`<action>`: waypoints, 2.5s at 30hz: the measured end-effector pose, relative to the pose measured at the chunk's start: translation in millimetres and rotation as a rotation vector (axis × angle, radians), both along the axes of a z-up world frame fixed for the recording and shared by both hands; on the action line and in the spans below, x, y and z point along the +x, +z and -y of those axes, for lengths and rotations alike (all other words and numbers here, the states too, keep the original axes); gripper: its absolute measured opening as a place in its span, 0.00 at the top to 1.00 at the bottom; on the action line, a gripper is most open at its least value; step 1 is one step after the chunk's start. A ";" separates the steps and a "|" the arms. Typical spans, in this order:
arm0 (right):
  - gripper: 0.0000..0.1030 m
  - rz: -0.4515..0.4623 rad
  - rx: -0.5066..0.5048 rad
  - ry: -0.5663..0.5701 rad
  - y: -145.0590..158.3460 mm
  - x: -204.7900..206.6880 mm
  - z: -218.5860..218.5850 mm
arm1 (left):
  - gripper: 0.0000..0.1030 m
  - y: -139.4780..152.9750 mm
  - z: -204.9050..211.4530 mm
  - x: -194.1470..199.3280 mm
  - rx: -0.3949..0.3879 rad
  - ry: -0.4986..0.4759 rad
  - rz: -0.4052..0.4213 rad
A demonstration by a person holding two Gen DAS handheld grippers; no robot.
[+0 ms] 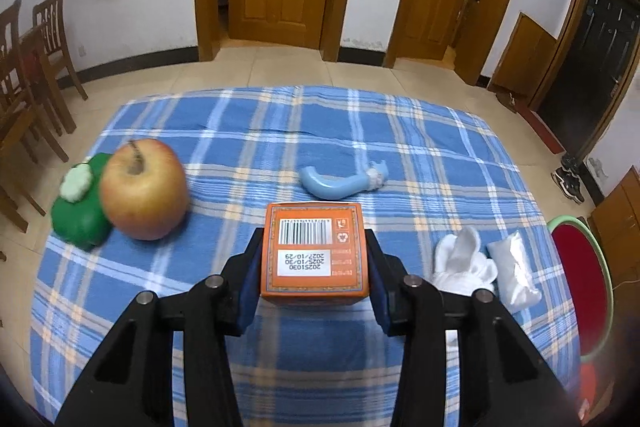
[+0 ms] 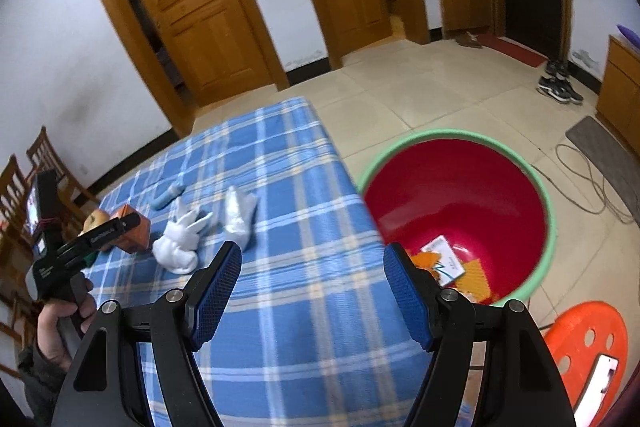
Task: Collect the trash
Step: 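Grasp the orange box with the left tool, then grasp the white plastic bag with the right tool while the left tool holds the box, then carry the orange box and white plastic bag toward the red bucket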
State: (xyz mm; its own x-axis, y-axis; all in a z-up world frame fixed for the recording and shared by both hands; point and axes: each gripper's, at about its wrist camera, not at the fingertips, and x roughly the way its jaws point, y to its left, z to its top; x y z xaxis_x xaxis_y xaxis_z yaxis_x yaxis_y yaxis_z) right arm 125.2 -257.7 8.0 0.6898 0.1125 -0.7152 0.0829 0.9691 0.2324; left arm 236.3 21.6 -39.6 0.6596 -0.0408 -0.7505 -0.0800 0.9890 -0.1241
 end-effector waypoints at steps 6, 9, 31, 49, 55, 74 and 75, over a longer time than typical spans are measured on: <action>0.27 -0.032 -0.001 0.044 -13.3 26.5 -30.6 | 0.55 -7.1 -17.8 -4.7 -0.041 0.019 0.009; 0.27 -0.049 -0.018 0.072 -22.3 40.4 -45.2 | 0.55 -10.3 -21.8 -6.8 -0.044 0.025 0.014; 0.77 -0.136 -0.021 0.167 -76.8 92.1 -87.3 | 0.55 -20.1 -25.3 -10.9 -0.036 0.019 0.010; 0.78 -0.019 0.037 0.036 -37.0 17.5 -27.4 | 0.55 -13.4 -19.9 -14.7 -0.065 -0.022 0.045; 0.78 0.000 0.051 -0.061 -31.3 -3.0 13.6 | 0.55 -0.8 -12.3 -19.5 -0.060 -0.045 0.080; 0.74 -0.039 0.159 -0.238 -59.5 -17.6 106.6 | 0.55 50.1 97.0 -46.7 -0.078 -0.308 0.099; 0.74 -0.039 0.158 -0.232 -59.3 -17.4 108.4 | 0.55 50.9 106.6 -47.2 -0.085 -0.330 0.094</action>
State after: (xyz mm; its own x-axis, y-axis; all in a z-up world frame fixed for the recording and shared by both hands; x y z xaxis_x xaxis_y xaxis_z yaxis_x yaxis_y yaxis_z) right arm 107.8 -366.1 -51.4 0.6822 0.0667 -0.7282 0.3106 0.8751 0.3711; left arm 189.0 -85.0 11.3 0.6663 -0.3232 -0.6720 0.2579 0.9454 -0.1990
